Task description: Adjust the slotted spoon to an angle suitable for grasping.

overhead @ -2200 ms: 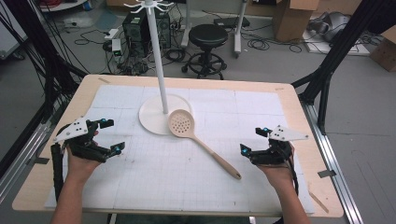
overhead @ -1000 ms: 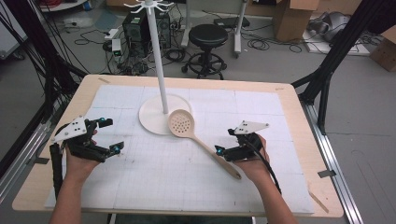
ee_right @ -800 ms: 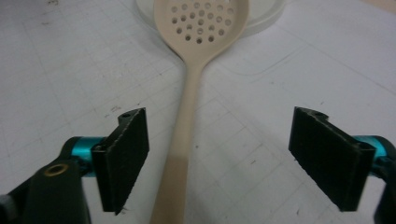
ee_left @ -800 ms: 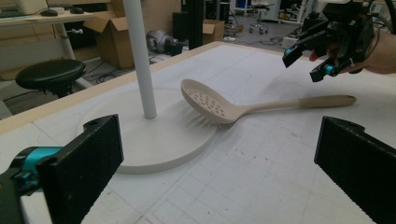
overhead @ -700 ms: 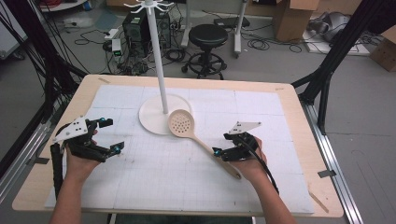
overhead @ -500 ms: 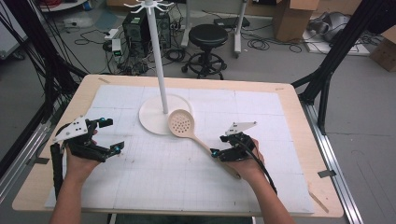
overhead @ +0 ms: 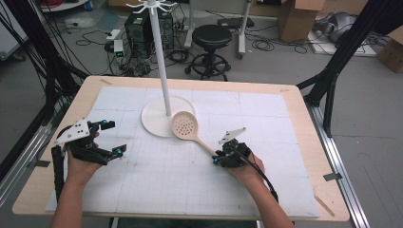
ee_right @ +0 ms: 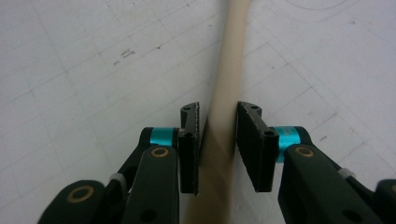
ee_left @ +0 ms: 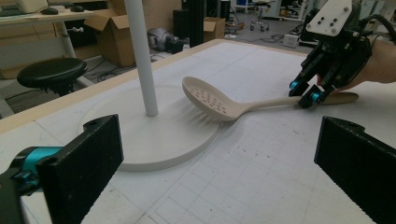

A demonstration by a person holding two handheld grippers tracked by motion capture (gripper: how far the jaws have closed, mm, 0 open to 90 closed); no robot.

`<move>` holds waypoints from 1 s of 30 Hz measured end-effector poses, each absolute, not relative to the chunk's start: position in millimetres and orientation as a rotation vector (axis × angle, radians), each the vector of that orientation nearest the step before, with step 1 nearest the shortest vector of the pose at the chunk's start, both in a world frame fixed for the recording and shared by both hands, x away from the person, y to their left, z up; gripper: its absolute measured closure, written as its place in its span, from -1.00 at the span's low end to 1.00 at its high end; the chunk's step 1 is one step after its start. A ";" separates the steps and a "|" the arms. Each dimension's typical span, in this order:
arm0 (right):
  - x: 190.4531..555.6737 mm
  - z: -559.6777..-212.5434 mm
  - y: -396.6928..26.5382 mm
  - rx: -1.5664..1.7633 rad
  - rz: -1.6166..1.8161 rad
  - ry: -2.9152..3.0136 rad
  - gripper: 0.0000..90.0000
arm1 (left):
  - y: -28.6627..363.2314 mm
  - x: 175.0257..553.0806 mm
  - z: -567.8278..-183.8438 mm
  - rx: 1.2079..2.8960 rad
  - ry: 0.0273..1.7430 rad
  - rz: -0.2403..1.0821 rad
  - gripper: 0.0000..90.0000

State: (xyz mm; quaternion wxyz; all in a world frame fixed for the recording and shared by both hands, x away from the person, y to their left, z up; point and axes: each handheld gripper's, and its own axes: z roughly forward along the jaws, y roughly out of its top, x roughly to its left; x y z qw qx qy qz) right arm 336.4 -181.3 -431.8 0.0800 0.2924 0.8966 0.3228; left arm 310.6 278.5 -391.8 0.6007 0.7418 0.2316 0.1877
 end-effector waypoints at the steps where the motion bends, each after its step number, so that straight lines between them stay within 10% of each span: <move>1: 336.3 -431.9 -181.6 0.889 0.970 2.684 0.58 | 278.3 310.4 -391.6 1.714 0.534 0.434 -0.96; 24: 323.6 -430.9 -156.1 0.513 0.993 2.843 0.65 | 279.3 310.0 -391.0 1.718 0.535 0.438 -0.96; 30: 322.1 -428.0 -163.9 0.603 1.030 2.816 0.34 | 280.3 309.8 -390.7 1.721 0.534 0.438 -0.96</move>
